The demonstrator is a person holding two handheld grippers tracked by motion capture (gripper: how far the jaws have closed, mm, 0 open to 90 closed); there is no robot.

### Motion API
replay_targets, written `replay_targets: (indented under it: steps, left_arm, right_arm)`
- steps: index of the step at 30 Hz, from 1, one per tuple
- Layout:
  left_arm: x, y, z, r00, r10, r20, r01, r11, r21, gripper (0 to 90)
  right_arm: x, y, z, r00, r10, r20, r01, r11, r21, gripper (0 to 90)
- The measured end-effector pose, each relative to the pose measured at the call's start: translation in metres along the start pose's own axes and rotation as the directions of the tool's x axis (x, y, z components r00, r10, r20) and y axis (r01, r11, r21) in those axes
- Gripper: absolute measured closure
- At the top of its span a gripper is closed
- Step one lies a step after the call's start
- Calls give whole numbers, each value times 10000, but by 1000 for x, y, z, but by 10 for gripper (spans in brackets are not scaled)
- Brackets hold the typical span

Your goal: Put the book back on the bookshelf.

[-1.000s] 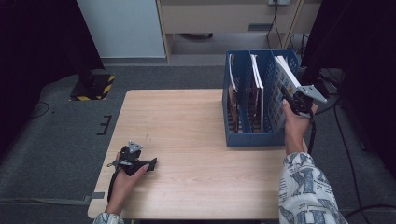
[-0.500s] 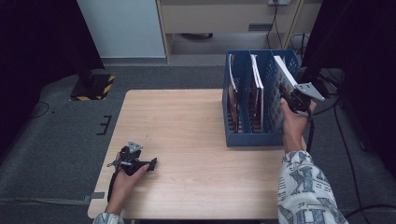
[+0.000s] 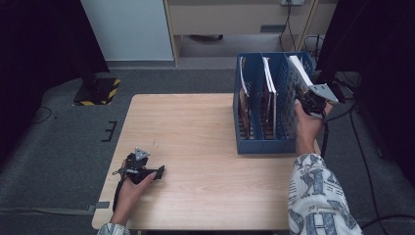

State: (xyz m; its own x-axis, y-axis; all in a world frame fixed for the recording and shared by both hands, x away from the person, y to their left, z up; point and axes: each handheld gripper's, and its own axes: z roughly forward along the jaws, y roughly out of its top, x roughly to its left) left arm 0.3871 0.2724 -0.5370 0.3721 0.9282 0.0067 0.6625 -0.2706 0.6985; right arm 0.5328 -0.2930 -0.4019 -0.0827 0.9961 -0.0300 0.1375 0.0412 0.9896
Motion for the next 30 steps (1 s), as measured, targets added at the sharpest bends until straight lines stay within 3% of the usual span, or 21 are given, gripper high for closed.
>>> replay_targets:
  steps: [9, 18, 23, 26, 30]
  left_arm:
    - [0, 0, 0, 10000, 8, -8, -8, 10000, -6, 2]
    - [0, 0, 0, 10000, 8, -8, -8, 10000, -6, 2]
    - [0, 0, 0, 10000, 6, -9, -6, 10000, -6, 2]
    - [0, 0, 0, 10000, 5, -3, -5, 10000, -4, 2]
    - [0, 0, 0, 10000, 4, 26, -4, 10000, -3, 0]
  right_arm:
    - [14, -2, -1, 9994, -239, -237, 240, 9997, 27, 728]
    - [14, -2, -2, 9987, -76, -510, 77, 10000, 23, 692]
    - [14, 0, -4, 9982, -13, -598, 12, 10000, -14, 622]
    - [11, 3, -8, 9978, 148, -640, -150, 9999, -31, 487]
    - [12, 2, -15, 9945, 371, -975, -352, 9992, 208, 422]
